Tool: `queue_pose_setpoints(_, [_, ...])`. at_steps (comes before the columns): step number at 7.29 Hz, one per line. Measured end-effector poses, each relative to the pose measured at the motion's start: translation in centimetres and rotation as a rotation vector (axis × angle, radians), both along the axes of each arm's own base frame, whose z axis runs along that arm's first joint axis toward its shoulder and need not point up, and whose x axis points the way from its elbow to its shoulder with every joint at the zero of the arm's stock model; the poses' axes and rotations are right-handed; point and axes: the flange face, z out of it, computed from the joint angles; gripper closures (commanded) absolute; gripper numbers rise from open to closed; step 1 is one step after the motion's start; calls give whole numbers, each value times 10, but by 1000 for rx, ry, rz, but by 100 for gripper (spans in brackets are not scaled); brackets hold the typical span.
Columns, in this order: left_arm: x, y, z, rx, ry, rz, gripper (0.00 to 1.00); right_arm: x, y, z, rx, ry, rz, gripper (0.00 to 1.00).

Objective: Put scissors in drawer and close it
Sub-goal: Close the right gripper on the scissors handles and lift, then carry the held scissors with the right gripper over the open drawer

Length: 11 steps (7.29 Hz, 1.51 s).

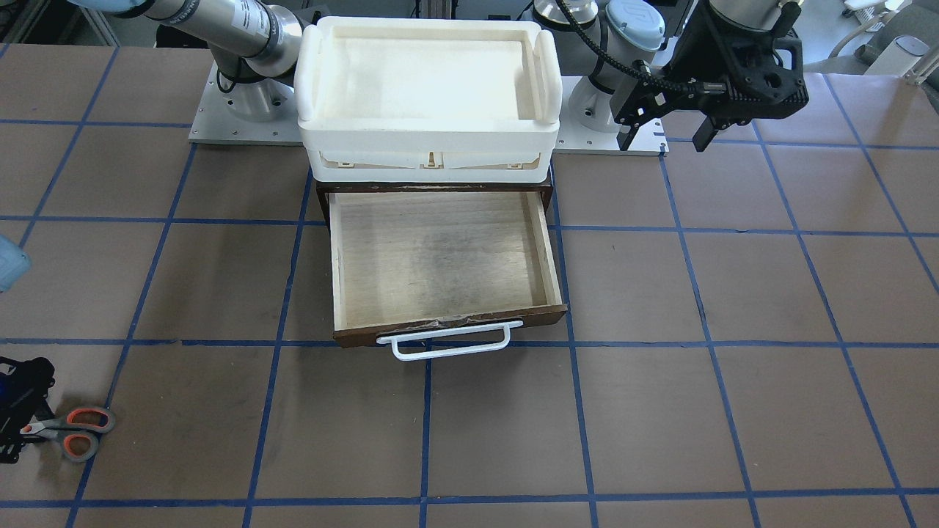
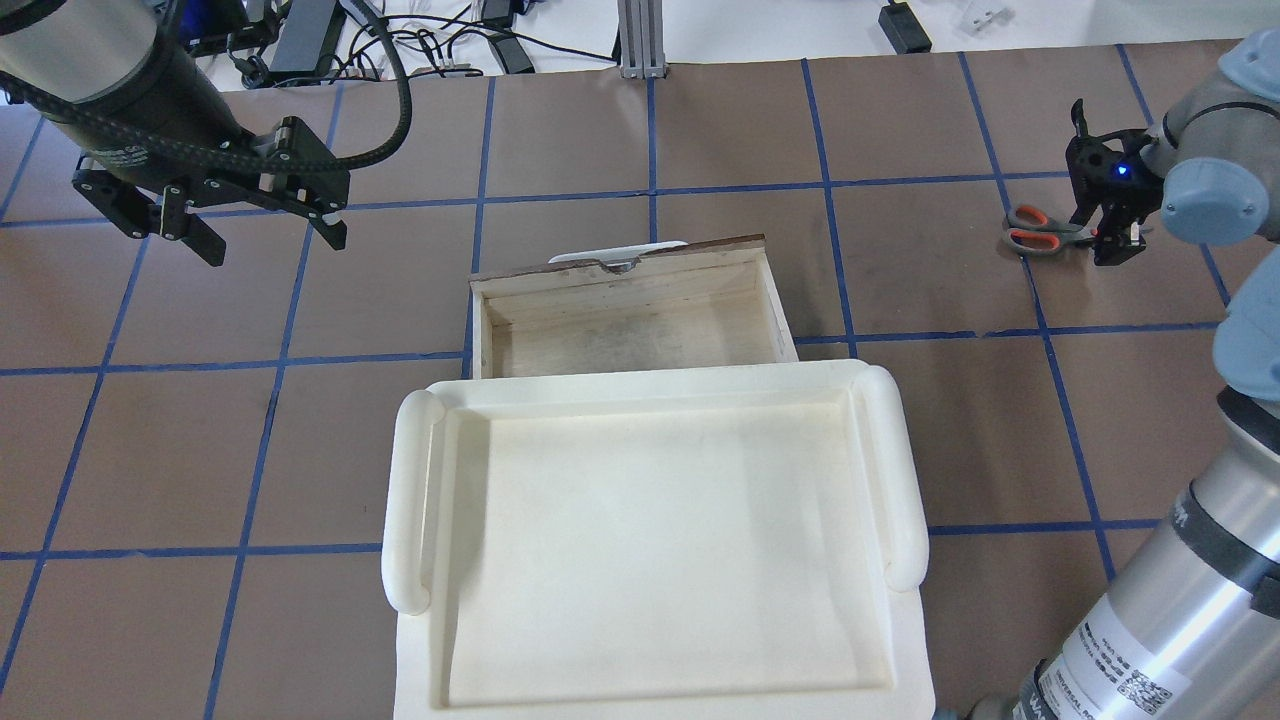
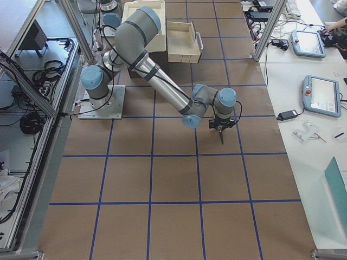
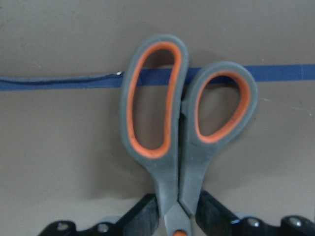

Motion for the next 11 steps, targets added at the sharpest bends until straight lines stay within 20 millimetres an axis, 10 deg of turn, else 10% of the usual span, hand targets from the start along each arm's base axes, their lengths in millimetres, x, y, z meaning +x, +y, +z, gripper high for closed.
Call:
queue_pose_setpoints(3, [0, 0, 0, 1, 0, -1, 0, 4, 0, 16, -4, 25, 31, 100])
queue_pose_setpoints(7, [0, 0, 0, 1, 0, 0, 0, 33, 13, 100, -2, 54, 65, 100])
queue_pose_setpoints(11, [0, 0, 0, 1, 0, -1, 0, 153, 44, 202, 24, 81, 120, 100])
